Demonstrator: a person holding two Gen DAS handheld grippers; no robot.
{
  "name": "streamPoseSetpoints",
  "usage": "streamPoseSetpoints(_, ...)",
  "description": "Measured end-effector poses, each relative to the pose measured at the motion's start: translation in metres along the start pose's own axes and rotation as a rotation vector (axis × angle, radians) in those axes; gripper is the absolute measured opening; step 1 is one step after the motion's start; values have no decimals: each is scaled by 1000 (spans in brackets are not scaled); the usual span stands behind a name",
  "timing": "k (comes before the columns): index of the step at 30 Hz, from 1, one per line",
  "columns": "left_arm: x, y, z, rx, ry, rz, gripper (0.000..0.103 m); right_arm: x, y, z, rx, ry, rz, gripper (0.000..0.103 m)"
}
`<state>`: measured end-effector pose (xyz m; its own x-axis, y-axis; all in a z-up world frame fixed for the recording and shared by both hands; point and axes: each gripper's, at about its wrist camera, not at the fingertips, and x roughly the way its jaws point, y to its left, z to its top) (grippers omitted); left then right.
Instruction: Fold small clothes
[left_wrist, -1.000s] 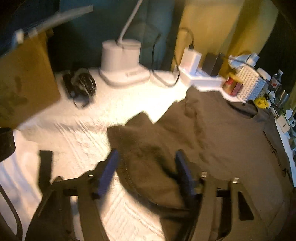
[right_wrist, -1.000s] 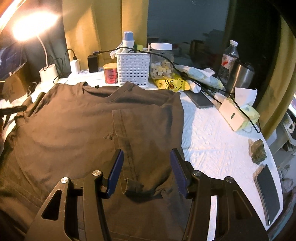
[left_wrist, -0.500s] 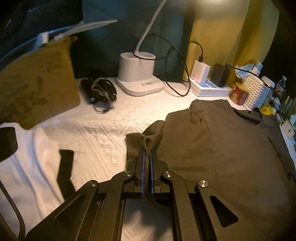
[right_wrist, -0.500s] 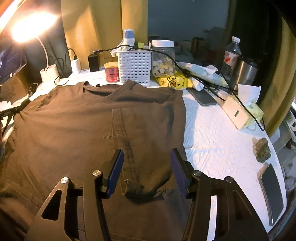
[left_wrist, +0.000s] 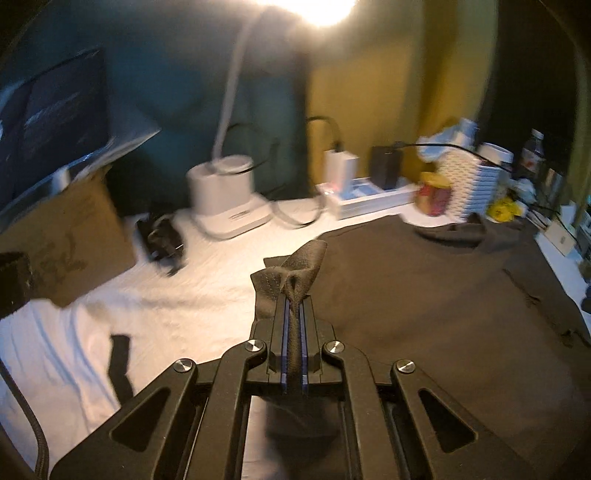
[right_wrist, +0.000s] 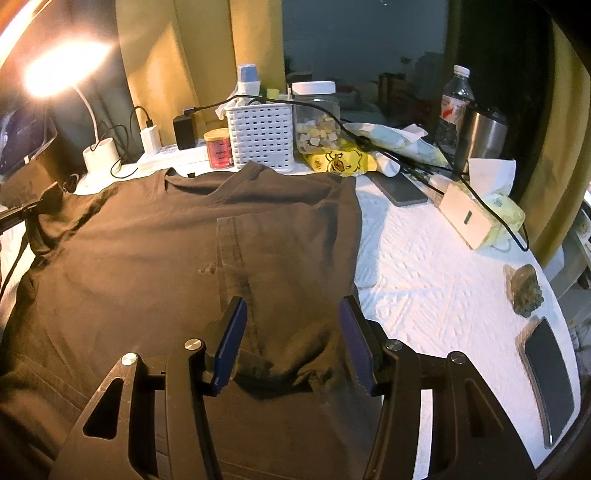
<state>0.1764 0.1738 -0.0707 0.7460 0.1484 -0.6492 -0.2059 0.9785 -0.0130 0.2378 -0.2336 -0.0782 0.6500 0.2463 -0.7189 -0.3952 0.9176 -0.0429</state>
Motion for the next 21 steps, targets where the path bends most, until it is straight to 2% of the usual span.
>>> streamPoseSetpoints(10,18,-73,1,118,50,-129,3,-9,-22,-12,45,-18,0,55)
streamPoseSetpoints(13,25,-92,-5,148,94,-182,4,-11,-28,-15,57,-20,-1,55)
streamPoseSetpoints(17,39,-117,-16,187,208,-242,7,-13,-31,-18,67,-21,0,55)
streamPoseSetpoints(18,37,-121,-18,193,212,-247,11,-14,-32,-19,69,-22,2,55)
streamPoseSetpoints(19,34,-123,-20,195,212,-262,26,-14,-32,-19,69,-23,3,55)
streamPoseSetpoints(20,29,-124,-21,194,210,-289,47,-15,-32,-20,69,-24,5,55)
streamPoseSetpoints(21,23,-124,-21,190,203,-307,57,-15,-32,-20,68,-25,6,55)
